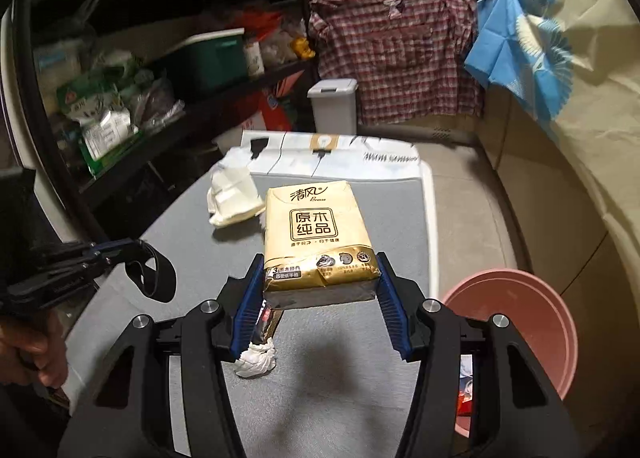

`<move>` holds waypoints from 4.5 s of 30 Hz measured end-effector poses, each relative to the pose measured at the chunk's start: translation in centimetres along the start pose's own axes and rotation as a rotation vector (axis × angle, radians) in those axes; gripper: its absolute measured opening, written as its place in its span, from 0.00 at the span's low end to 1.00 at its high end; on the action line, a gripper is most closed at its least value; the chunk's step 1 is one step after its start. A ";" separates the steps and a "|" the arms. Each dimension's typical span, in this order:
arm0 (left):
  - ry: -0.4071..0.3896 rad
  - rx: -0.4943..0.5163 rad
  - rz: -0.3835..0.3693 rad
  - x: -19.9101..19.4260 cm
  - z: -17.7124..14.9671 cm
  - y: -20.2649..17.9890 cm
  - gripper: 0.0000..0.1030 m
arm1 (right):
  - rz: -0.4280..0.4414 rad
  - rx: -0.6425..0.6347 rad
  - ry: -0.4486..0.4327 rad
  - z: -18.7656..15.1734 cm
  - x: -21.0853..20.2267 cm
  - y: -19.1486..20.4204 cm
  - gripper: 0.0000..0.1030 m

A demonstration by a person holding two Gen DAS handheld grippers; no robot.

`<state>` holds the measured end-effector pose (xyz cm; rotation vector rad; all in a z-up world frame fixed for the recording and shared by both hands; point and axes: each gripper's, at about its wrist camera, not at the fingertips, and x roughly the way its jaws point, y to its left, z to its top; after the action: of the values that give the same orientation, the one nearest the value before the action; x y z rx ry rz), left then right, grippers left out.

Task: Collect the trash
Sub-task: 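Grasp the yellow tissue pack with the right tool, then grasp the black-and-red snack packet with the left tool while the right tool holds the tissue pack, then carry both items over the pink bin and open both tools to drop them, then move both tools back over the table toward the white paper and mesh net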

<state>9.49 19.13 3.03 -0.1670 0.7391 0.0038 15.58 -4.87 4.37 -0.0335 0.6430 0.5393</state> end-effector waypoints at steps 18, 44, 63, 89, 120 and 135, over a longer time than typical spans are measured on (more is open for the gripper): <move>-0.082 0.018 -0.023 -2.0 2.8 -5.0 0.04 | -0.142 0.014 -0.151 0.3 -8.6 -7.3 0.52; -0.032 0.080 -0.056 1.6 3.1 -10.0 0.04 | -0.248 0.127 -0.149 -2.6 -7.2 -13.4 0.52; 0.041 0.118 -0.162 6.1 4.5 -17.6 0.04 | -0.327 0.261 -0.065 -3.5 -5.7 -18.6 0.52; 0.150 0.250 -0.209 13.5 3.9 -28.1 0.04 | -0.368 0.277 0.005 -3.8 -3.6 -20.6 0.52; 0.053 0.228 -0.160 4.8 5.3 -18.2 0.09 | -0.308 0.197 -0.051 -3.1 -4.2 -16.5 0.59; 0.002 -0.002 0.004 3.8 6.0 -0.2 0.09 | -0.201 0.056 -0.091 -2.0 -4.1 -10.4 0.34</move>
<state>16.34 19.68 4.85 -0.1672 0.7414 0.0085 16.81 -16.19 3.78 -0.0205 0.5588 0.3265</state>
